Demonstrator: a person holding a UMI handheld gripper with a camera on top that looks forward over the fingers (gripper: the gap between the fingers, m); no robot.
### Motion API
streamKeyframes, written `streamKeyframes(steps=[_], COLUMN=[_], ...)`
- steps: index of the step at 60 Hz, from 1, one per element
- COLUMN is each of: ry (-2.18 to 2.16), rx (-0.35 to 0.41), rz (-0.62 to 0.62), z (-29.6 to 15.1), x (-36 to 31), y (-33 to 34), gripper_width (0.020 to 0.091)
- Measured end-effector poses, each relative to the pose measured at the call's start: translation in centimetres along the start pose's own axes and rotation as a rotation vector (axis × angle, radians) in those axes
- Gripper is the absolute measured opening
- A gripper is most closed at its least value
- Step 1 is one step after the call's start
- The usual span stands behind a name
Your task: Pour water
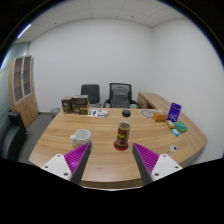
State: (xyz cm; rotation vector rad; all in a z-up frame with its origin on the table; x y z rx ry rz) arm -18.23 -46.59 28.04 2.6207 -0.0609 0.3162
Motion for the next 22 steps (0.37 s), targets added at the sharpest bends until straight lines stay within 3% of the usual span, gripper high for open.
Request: streamKeyframes(steps=[22], ry=[0.011], rx=[-0.055], rz=[0.049], z=[1.4], x=[-0.7], y=[4.4], gripper_width=[0.0857])
Point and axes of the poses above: the point between the fingertips, and its own axes, seen from behind it with the camera up: x to the right, z down, y backward, against the way the camera looks, the point moved 10 cm from there along y, backward, against the way the camera looks, and after that the axes turned 12 degrees about y, right-handed, at the moved point
